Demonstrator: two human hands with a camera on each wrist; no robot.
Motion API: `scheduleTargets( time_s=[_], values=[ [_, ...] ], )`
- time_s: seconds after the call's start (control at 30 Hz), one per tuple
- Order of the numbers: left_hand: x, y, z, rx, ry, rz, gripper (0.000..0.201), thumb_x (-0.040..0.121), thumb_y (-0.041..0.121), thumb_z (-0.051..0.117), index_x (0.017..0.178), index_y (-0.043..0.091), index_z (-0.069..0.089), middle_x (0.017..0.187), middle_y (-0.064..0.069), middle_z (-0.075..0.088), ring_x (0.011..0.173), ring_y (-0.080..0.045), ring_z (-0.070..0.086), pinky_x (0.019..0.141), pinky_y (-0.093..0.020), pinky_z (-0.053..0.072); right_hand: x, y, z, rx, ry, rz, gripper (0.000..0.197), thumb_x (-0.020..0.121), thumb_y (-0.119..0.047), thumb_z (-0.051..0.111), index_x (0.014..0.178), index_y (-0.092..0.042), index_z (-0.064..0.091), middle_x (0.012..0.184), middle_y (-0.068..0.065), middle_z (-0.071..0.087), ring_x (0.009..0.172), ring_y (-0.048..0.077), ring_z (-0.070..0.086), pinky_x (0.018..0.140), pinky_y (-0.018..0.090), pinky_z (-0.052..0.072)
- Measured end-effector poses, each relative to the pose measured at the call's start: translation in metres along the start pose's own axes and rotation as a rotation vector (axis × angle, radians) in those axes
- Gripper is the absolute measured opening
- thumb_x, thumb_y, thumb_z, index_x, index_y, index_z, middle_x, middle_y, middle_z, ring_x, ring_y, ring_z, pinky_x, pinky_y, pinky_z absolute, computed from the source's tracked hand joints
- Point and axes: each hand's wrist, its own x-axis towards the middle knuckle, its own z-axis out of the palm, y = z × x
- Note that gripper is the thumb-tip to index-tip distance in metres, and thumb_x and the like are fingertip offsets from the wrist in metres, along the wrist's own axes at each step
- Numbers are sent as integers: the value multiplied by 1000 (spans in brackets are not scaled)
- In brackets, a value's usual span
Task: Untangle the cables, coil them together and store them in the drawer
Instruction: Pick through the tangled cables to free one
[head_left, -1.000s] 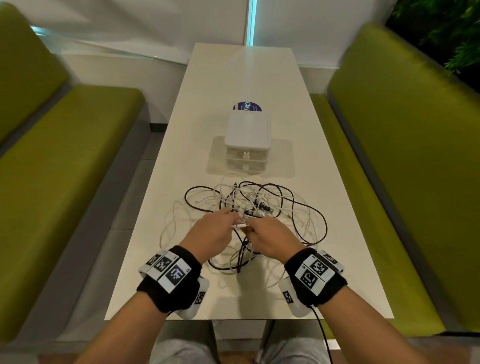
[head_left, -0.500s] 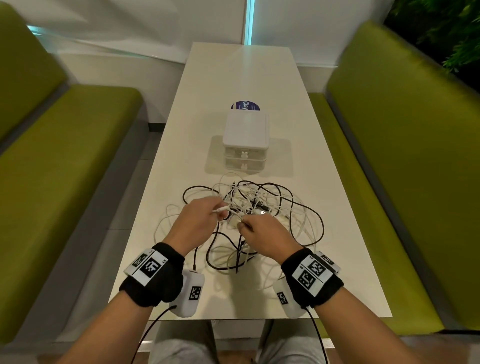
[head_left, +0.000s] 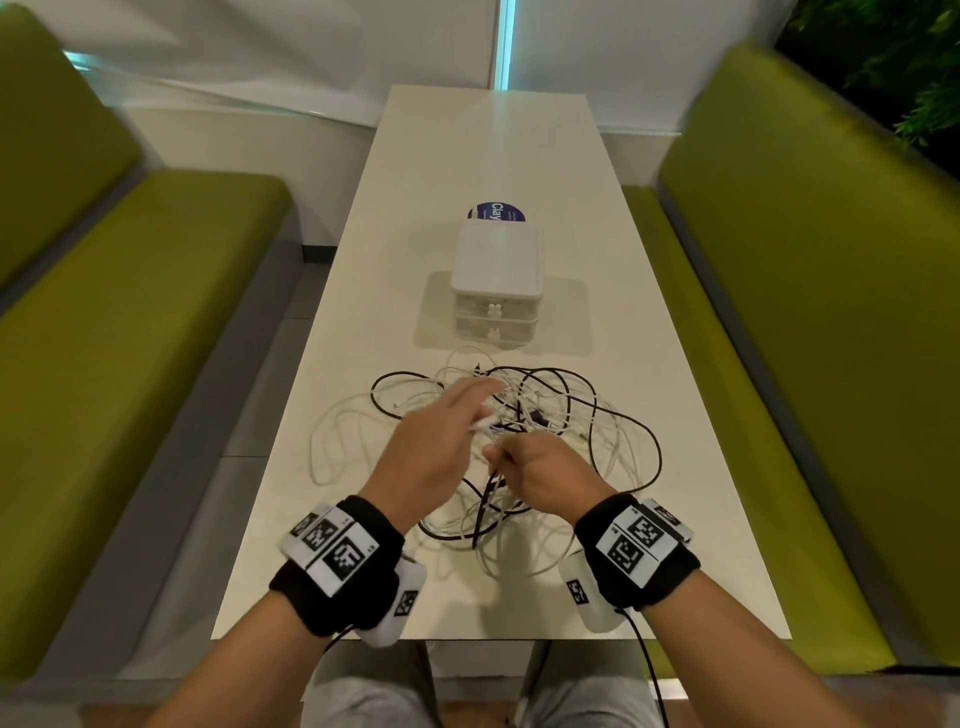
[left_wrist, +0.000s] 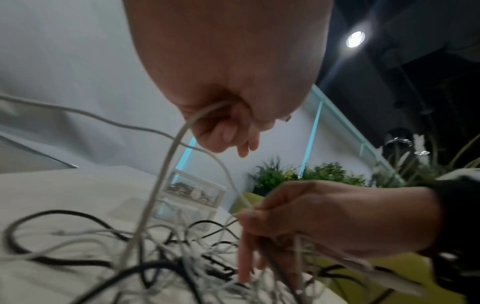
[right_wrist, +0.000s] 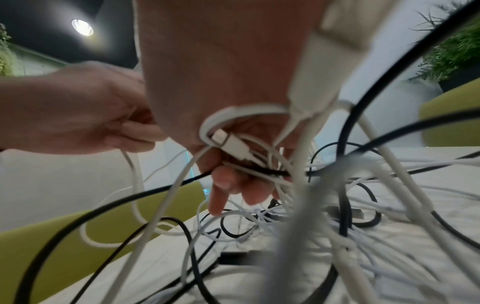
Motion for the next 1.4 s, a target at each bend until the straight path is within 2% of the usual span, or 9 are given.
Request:
scheduleTargets(
  time_s=[0.17,0.47,0.67,0.83,0.97,1.07,1.17,1.27,1.4],
  values=[
    [4,-8,19,359,-282,-82,30,95,12,40,120,22,54,119,2,56,99,-28,60,71,-37,44,-3,-5,-1,-100,-77,-37,31,102,-32,45,107,-12,67,99,10,69,90,28,62,72,34,46],
    [-3,-28,3,181,-210,-93,42,90,44,62,56,32,40,57,8,48,57,-8,45,56,-30,30,-14,5,10,-84,-47,-33,42,97,-39,53,60,-25,40,58,-5,44,61,19,45,56,32,31],
    [14,-29,-49,-8,218,-253,27,93,40,60,72,25,67,71,9,67,67,-8,60,61,-26,43,-15,11,0,100,59,-23,32,102,-38,45,79,-18,53,62,-9,47,57,10,44,53,26,29],
    [14,-36,-40,162,160,-262,22,95,35,58,90,19,72,84,3,64,78,-20,60,66,-32,43,-17,9,-3,140,31,-25,39,105,-38,41,87,-14,65,64,-19,51,61,-4,49,57,14,31],
    [3,-35,-22,142,196,-108,30,99,20,49,125,24,64,129,9,57,102,-17,64,84,-37,53,-12,5,0,118,40,12,39,105,-38,38,92,-15,66,70,-17,56,70,8,56,65,27,40],
    [-2,-26,-10,109,-67,-19,47,98,12,44,139,35,48,138,11,52,117,-15,57,95,-39,49,-5,-5,0,86,40,-7,37,104,-40,37,95,-17,64,79,-2,67,74,18,62,68,34,48],
    [-5,-32,-2,211,-248,-108,32,102,21,40,129,29,55,118,5,61,107,-21,58,81,-33,44,5,-18,-3,81,105,-40,23,101,-36,48,104,-18,63,77,0,65,69,18,58,62,33,43],
    [-10,-44,-8,290,-186,-209,20,97,17,41,99,26,59,99,5,64,94,-23,60,73,-36,43,15,-27,-3,110,156,-33,20,96,-40,57,102,-21,59,64,-11,52,56,5,46,53,27,32],
    [-17,-67,-24,300,-53,-392,29,91,7,43,100,26,63,105,6,67,98,-24,61,76,-36,45,32,-40,6,94,121,-58,28,96,-40,57,117,-22,56,84,-6,62,77,13,56,67,30,42]
  ],
)
